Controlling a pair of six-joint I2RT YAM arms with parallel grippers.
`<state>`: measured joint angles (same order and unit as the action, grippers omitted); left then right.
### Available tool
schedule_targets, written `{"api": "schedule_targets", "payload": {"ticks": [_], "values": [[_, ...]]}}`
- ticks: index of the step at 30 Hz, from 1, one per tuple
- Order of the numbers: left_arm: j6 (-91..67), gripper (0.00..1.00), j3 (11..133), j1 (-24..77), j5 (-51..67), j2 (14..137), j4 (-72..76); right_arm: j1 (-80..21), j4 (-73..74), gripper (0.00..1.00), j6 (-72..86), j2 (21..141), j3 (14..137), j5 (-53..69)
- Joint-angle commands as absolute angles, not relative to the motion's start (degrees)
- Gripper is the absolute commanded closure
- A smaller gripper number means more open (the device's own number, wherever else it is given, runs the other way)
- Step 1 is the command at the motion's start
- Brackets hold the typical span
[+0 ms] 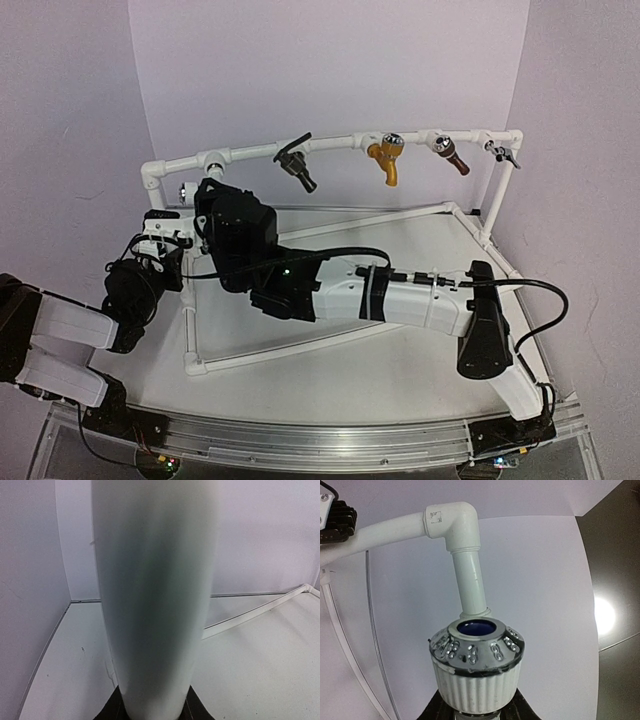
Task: Install the water faucets
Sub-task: Place the adaptor at the water faucet.
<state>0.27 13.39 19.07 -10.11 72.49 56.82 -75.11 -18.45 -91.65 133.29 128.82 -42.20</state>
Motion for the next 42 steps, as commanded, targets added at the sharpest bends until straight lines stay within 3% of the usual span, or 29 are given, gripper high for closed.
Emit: {"api": "schedule_targets", "payload": {"ticks": [1, 42], "values": [[2.5, 1.0, 15.1, 19.6, -6.2, 71.0, 57.6, -73.6, -20.7, 1.0, -88.2, 134.1, 132.3, -44.7], [1.6, 1.0, 15.0, 19.6, -6.2, 70.1, 56.7, -71.1, -27.2, 1.0, -64.2, 137.7, 130.0, -48.0]]}}
